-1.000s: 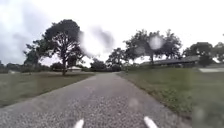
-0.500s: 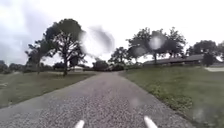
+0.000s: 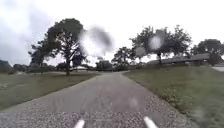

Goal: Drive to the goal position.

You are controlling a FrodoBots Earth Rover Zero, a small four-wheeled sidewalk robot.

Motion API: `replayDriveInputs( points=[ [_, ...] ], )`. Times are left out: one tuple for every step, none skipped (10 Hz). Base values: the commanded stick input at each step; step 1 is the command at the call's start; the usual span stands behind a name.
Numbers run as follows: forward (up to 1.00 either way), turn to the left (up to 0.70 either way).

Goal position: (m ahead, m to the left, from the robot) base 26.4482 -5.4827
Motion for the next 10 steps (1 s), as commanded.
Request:
replayDriveInputs(
  points=[
    [0.70,0.00],
    [0.70,0.00],
    [0.70,0.00],
    [0.70,0.00],
    [0.70,0.00],
    [0.70,0.00],
    [0.70,0.00],
    [0.70,0.00],
    [0.70,0.00],
    [0.70,0.00]
  ],
)
